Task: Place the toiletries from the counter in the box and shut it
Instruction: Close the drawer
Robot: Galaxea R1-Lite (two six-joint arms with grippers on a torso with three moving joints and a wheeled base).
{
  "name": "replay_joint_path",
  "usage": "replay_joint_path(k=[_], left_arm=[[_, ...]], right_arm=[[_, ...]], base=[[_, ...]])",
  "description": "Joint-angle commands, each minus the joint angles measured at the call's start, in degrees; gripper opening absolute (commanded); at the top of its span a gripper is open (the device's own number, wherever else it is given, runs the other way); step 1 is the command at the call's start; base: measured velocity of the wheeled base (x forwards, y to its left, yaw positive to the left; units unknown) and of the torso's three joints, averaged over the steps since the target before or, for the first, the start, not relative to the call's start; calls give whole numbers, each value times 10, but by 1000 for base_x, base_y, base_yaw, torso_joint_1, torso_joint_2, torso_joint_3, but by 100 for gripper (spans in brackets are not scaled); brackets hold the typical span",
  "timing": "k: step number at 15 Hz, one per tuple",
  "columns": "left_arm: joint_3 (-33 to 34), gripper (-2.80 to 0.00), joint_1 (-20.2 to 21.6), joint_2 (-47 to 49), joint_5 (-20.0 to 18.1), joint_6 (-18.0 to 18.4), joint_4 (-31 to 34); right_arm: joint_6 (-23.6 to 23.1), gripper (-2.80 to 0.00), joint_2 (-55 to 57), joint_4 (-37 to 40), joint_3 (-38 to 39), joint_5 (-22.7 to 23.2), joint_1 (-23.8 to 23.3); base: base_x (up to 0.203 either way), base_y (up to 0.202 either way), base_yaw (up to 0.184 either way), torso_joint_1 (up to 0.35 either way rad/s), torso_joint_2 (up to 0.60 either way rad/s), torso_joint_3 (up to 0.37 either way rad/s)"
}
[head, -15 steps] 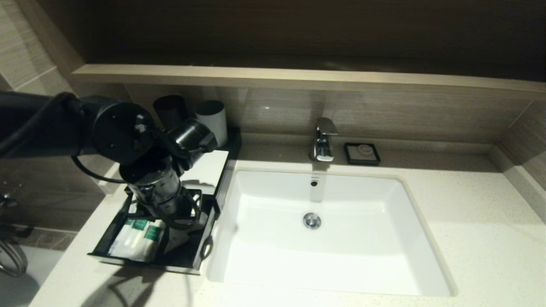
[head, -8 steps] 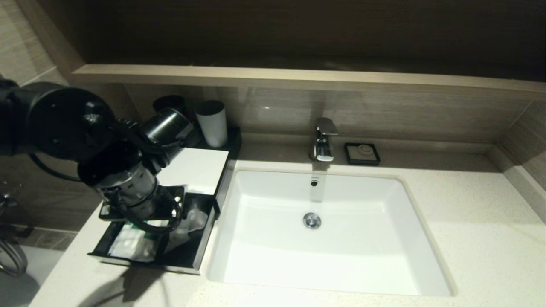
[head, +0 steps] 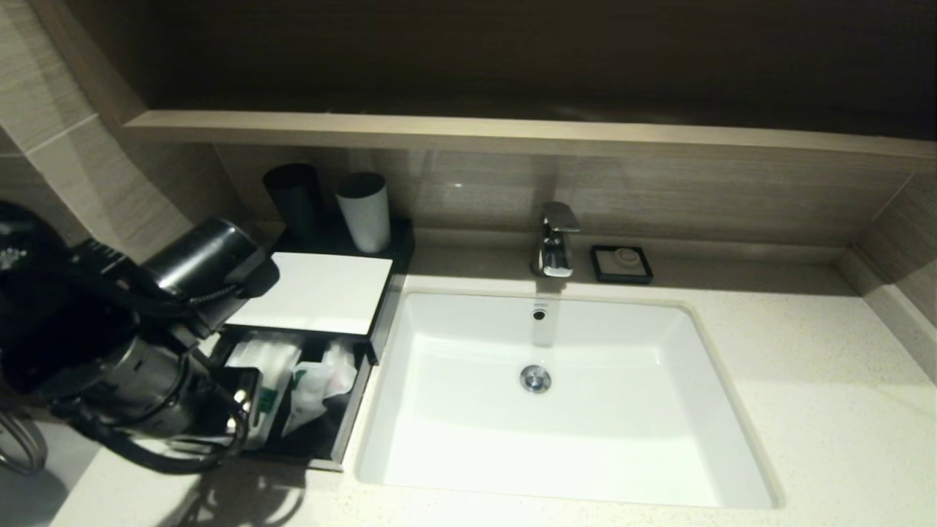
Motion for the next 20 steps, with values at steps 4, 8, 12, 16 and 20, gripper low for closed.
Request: replay_joint_path(k=[4,8,12,16,20], left_arm=[[101,-280,0,-17,1,-2,-39],[150,-280,3,-17,-3,-7,-104],[181,-280,18,-22,-66,-7,-158],[203,-280,45,-21,-109,-5,-192],[222,-280,58,-14,-109,-3,-208]], right_arm=[[0,-280,-1,0,0,0,0],[0,-280,-1,0,0,0,0],[0,-280,-1,0,0,0,0],[1,-280,-1,0,0,0,0],[0,-280,-1,0,0,0,0]], base=[[0,0,0,0,0,0],[0,0,0,0,0,0],[0,0,0,0,0,0],[0,0,0,0,0,0],[0,0,0,0,0,0]])
